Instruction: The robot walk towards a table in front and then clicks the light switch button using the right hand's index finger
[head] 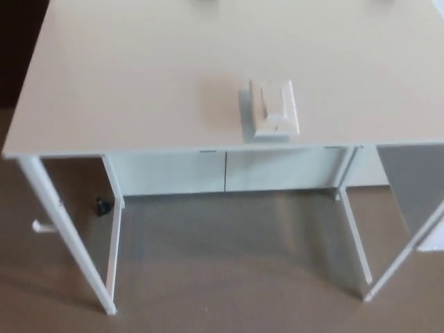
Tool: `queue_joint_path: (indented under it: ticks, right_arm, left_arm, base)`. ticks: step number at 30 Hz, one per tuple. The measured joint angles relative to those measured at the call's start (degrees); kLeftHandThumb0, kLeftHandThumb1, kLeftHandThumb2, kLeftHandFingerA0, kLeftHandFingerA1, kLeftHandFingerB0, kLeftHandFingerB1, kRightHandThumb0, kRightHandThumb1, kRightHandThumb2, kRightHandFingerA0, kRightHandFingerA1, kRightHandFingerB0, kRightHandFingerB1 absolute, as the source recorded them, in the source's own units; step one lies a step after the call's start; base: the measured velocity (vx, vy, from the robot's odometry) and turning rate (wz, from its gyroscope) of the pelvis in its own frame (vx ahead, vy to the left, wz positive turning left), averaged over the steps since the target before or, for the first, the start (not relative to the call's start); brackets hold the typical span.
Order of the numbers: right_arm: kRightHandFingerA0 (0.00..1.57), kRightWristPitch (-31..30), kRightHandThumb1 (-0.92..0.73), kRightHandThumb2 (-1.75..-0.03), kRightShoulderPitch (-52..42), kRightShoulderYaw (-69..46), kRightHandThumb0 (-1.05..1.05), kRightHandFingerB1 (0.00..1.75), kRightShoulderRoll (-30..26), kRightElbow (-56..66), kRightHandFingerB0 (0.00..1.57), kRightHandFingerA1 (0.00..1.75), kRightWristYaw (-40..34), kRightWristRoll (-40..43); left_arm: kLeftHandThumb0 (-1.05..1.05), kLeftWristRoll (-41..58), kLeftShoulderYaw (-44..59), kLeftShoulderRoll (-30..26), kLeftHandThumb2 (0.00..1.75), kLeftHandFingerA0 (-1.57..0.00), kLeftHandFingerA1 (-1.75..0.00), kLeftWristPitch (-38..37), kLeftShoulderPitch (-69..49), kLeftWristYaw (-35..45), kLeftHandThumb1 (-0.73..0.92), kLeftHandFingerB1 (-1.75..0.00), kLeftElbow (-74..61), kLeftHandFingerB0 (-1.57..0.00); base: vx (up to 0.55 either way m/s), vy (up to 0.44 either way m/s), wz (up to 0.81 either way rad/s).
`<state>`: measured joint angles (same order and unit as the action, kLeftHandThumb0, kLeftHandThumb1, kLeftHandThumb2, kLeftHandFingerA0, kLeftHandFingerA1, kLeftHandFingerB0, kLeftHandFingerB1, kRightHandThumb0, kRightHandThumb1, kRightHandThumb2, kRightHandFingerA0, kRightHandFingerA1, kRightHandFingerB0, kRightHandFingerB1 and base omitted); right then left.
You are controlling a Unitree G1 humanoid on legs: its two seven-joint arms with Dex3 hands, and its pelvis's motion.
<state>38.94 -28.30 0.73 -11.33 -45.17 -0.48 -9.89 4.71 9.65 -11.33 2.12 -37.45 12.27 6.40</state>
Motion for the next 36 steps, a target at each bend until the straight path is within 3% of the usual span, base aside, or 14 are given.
queue_joint_path:
  ticks: [15, 24, 36]
  right_arm:
    - [0.57, 0.0, -0.62, -0.6, 2.5, 0.1, -0.63, 0.35, -0.4, -1.7, 0.48, 0.43, -1.0, -0.1]
    - [0.57, 0.0, -0.62, -0.6, 2.4, 0.4, -0.62, 0.35, -0.1, -1.6, 0.48, 0.42, -1.0, -0.1]
    - [0.57, 0.3, -0.62, -0.6, 2.8, 0.7, -0.62, 0.36, -0.4, -2.0, 0.49, 0.44, -1.2, -0.1]
  left_arm:
    - [-0.16, -0.1, -0.5, 0.0, 0.61, -0.34, -0.38, -0.1, 2.1, 0.4, 0.73, -0.32, -0.5, -0.3]
    - [-0.2, -0.2, -1.4, -1.0, 0.61, -0.4, -0.38, 0.0, 1.2, 1.1, 0.71, -0.33, -0.7, -0.33]
    - [-0.24, -2.3, -4.8, -1.6, 0.61, -0.46, -0.39, -0.4, 0.2, 0.7, 0.69, -0.33, -0.8, -0.36]
  base:
    - [0.22, 0.04, -0.03]
    - [0.15, 0.106, 0.03]
    - [0.06, -0.092, 0.04]
